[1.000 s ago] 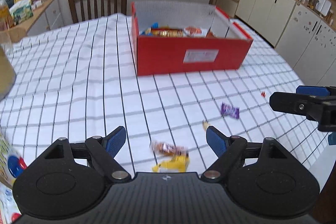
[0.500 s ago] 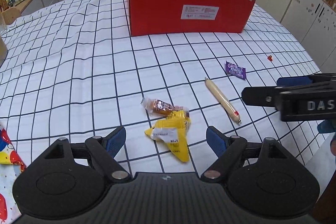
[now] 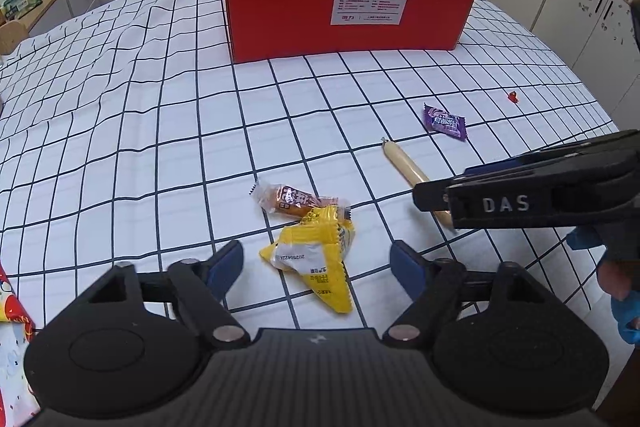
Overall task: Organize snacks
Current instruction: 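Grasp the yellow M&M's bag with left tool while right tool grasps sausage stick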
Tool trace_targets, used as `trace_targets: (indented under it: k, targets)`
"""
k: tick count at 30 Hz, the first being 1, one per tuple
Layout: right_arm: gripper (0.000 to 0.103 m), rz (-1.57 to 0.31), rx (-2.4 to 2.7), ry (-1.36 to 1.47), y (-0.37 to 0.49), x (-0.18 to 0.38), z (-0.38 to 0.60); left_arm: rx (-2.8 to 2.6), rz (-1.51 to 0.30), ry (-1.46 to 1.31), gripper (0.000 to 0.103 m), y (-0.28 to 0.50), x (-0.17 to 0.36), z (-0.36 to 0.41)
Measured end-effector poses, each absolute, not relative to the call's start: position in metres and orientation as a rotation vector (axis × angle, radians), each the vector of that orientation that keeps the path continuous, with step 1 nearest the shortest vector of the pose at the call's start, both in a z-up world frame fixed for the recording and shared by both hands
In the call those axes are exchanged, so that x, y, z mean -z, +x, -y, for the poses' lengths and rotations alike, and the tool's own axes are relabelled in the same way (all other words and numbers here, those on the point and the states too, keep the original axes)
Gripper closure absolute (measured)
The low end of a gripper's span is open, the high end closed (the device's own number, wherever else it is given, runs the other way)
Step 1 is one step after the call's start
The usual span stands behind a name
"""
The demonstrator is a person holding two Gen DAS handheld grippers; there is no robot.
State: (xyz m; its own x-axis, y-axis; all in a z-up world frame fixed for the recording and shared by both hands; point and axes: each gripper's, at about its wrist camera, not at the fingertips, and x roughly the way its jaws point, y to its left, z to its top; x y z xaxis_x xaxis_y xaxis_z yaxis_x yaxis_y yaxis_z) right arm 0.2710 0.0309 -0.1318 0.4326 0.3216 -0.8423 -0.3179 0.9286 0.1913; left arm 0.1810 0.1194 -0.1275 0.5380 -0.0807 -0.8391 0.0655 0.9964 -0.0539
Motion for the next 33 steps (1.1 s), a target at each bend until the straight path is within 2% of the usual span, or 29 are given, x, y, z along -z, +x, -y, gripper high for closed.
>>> trace_targets:
  k: [1, 4, 7, 12, 17, 22, 33]
  targets:
    - [0.058, -1.054, -0.402, -0.001, 0.272, 0.133, -0.033, 0.090, -1.006, -0.017, 0.032, 0.182, 0.129, -0.119]
    - [0.063, -1.059, -0.402, -0.023, 0.275, 0.134, -0.038, 0.088, -1.014, -0.026, 0.034, 0.183, 0.131, -0.119]
    - [0.067, -1.061, -0.391, -0.048, 0.278, 0.135, -0.043, 0.090, -1.020, -0.030, 0.045, 0.184, 0.133, -0.120]
    - [0.076, -1.047, -0.370, -0.136, 0.276, 0.137, -0.055, 0.104, -1.024, -0.054, 0.048, 0.185, 0.132, -0.122]
    - [0.084, -1.024, -0.364, -0.185, 0.270, 0.138, -0.060, 0.107, -1.031, -0.075, 0.065, 0.186, 0.130, -0.123]
    - [0.093, -1.011, -0.372, -0.220, 0.266, 0.137, -0.068, 0.104, -1.035, -0.083, 0.069, 0.186, 0.130, -0.124]
    - [0.094, -1.028, -0.331, -0.097, 0.266, 0.135, -0.050, 0.097, -1.050, -0.103, 0.070, 0.182, 0.126, -0.127]
